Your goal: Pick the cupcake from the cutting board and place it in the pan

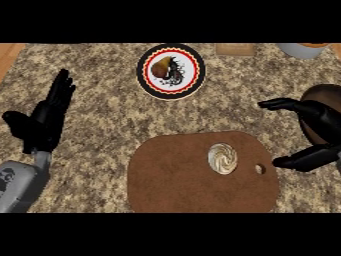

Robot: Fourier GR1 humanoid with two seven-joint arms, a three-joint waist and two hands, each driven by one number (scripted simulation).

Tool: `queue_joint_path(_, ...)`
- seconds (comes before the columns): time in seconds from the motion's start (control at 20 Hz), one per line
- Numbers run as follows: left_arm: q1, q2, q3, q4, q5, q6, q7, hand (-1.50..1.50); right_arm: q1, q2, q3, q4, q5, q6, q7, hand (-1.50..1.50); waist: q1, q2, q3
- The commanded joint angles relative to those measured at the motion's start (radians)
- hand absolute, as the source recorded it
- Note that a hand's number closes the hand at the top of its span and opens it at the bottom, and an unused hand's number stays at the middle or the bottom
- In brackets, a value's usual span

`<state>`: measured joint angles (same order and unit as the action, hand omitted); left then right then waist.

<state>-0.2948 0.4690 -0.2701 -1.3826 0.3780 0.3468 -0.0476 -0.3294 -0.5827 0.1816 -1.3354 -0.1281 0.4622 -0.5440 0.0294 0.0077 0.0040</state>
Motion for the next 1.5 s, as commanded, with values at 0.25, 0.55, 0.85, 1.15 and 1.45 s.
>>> queue_joint_path(0.25,-0.040,-0.029,0.000,-0.006,-0.031,0.033,0.047,0.00,-0.219,-0.263,0.015,0.048,0.206,0.148,-0.129,-1.50,-0.010,-0.004,-0.004)
queue_joint_path(0.55,0.052,-0.018,0.044,-0.038,-0.036,-0.016,0.005,0.00,-0.322,-0.220,0.049,0.017,0.236,0.190,0.019,-1.50,-0.016,-0.008,-0.004)
queue_joint_path(0.85,0.062,-0.040,0.074,-0.012,-0.065,-0.036,-0.003,0.00,-0.368,-0.162,0.042,-0.104,0.271,0.175,0.126,-1.50,-0.027,-0.009,-0.005)
queue_joint_path(1.15,0.034,-0.049,0.084,-0.035,-0.096,-0.042,0.056,0.00,-0.409,-0.097,0.041,-0.151,0.174,0.344,0.263,-1.50,-0.028,-0.009,-0.005)
queue_joint_path(1.45,0.034,-0.066,0.121,-0.040,-0.118,-0.071,0.079,0.00,-0.351,0.016,0.078,-0.239,0.234,0.335,0.346,-1.50,-0.028,-0.008,-0.004)
